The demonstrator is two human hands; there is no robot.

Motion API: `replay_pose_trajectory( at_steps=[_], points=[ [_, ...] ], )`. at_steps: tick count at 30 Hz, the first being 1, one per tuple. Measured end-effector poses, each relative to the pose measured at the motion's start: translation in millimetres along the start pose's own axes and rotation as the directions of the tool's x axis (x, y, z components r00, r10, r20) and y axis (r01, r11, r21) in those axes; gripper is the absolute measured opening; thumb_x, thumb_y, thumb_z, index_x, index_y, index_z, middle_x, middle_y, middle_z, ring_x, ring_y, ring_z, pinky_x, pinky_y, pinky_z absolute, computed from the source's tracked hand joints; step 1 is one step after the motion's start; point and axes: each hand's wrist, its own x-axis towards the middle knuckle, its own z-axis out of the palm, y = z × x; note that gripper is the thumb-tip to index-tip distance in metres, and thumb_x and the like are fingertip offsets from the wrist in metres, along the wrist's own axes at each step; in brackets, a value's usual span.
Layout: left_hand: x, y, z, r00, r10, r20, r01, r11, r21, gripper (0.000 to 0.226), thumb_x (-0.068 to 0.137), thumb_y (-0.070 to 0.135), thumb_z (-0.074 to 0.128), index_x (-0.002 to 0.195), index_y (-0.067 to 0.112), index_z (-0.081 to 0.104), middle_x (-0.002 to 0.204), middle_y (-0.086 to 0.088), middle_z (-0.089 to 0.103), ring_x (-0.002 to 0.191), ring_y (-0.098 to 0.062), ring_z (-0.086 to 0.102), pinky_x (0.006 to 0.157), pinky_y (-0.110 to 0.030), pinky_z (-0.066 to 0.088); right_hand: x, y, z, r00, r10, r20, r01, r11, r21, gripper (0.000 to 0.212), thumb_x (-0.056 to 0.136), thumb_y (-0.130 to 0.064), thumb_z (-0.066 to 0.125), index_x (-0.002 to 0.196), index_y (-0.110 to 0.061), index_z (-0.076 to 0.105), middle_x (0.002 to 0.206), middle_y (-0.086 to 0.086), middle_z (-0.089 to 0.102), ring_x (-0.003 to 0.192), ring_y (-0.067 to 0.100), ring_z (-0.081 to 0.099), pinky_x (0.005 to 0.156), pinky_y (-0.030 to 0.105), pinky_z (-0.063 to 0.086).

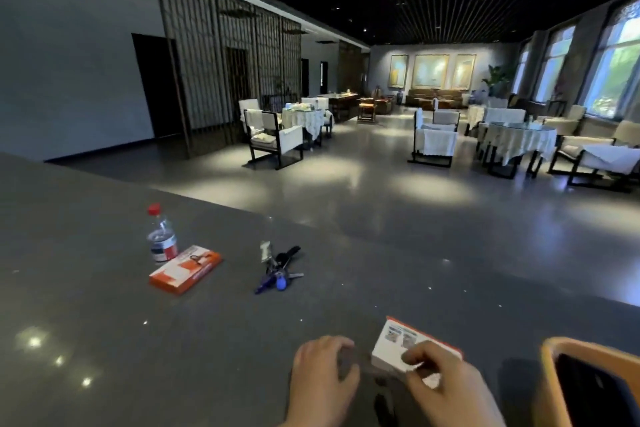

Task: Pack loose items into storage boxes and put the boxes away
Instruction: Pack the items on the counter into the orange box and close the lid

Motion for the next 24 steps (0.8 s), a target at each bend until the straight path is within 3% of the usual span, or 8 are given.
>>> replay_pose_trajectory(
  at_steps=[3,8,11,13,16,20,24],
  points=[
    [15,-41,-38,1.0,-0.02,-0.002,0.02,0.998,0.055,0.031,0.077,0.049,0.052,0.108,0.046,0.053,0.101,0.03,0.048,0.111,0.003,0.048,0.095,-0.013,0.024,19,-24,51,0.995,-0.053,0.086,0.055,0.998,-0.027,0.044,0.068,-0.026,0.068,0.085,-0.063,0.051,0.078,-0.04,0.058,0.084,-0.012,0.057,0.074,0.006,0.044],
    [51,-103,-79,0.998,-0.061,0.001,0.061,0.997,0.057,0.031,0.083,0.042,0.056,0.114,0.044,0.053,0.106,0.027,0.051,0.111,0.003,0.047,0.098,-0.016,0.028,63,-62,119,0.979,-0.037,0.203,0.047,0.998,-0.045,0.035,0.06,-0.039,0.059,0.08,-0.066,0.049,0.077,-0.037,0.061,0.077,-0.006,0.063,0.079,0.009,0.048],
    [77,-142,-89,0.998,-0.057,0.022,0.055,0.993,0.101,0.032,0.085,0.043,0.055,0.117,0.042,0.052,0.116,0.026,0.053,0.114,0.003,0.047,0.099,-0.015,0.028,103,-84,153,0.971,-0.019,0.237,0.047,0.993,-0.112,0.016,0.066,-0.038,0.059,0.076,-0.049,0.052,0.091,-0.017,0.066,0.087,-0.002,0.062,0.082,0.012,0.047],
    [97,-165,-94,0.998,-0.047,0.044,0.041,0.991,0.127,0.033,0.086,0.045,0.054,0.118,0.043,0.051,0.119,0.025,0.052,0.115,0.002,0.046,0.098,-0.015,0.028,131,-97,174,0.969,-0.036,0.246,0.078,0.983,-0.164,0.032,0.073,-0.036,0.059,0.101,-0.047,0.048,0.114,-0.014,0.06,0.105,0.005,0.058,0.088,0.019,0.046],
    [132,-191,-96,0.997,-0.042,0.07,0.033,0.991,0.129,0.032,0.087,0.044,0.054,0.119,0.043,0.051,0.121,0.024,0.052,0.116,0.0,0.047,0.098,-0.018,0.03,175,-114,199,0.966,-0.033,0.255,0.097,0.965,-0.242,0.06,0.082,-0.033,0.057,0.139,-0.03,0.037,0.137,-0.004,0.046,0.127,0.016,0.045,0.097,0.028,0.041],
    [182,-203,-84,0.997,-0.006,0.076,-0.002,0.993,0.115,0.037,0.088,0.039,0.055,0.124,0.039,0.048,0.128,0.02,0.05,0.119,-0.005,0.047,0.1,-0.022,0.032,221,-119,223,0.958,0.022,0.286,0.06,0.96,-0.273,0.058,0.085,-0.035,0.057,0.139,-0.025,0.037,0.139,0.002,0.042,0.13,0.024,0.041,0.103,0.032,0.039],
    [225,-209,-63,0.993,0.008,0.117,-0.019,0.996,0.091,0.051,0.089,0.015,0.047,0.135,0.034,0.043,0.141,0.013,0.041,0.127,-0.013,0.042,0.105,-0.028,0.031,246,-114,236,0.959,0.059,0.278,0.041,0.939,-0.342,0.05,0.089,-0.036,0.056,0.136,-0.026,0.042,0.138,0.001,0.041,0.129,0.023,0.04,0.101,0.032,0.041]
  ],
)
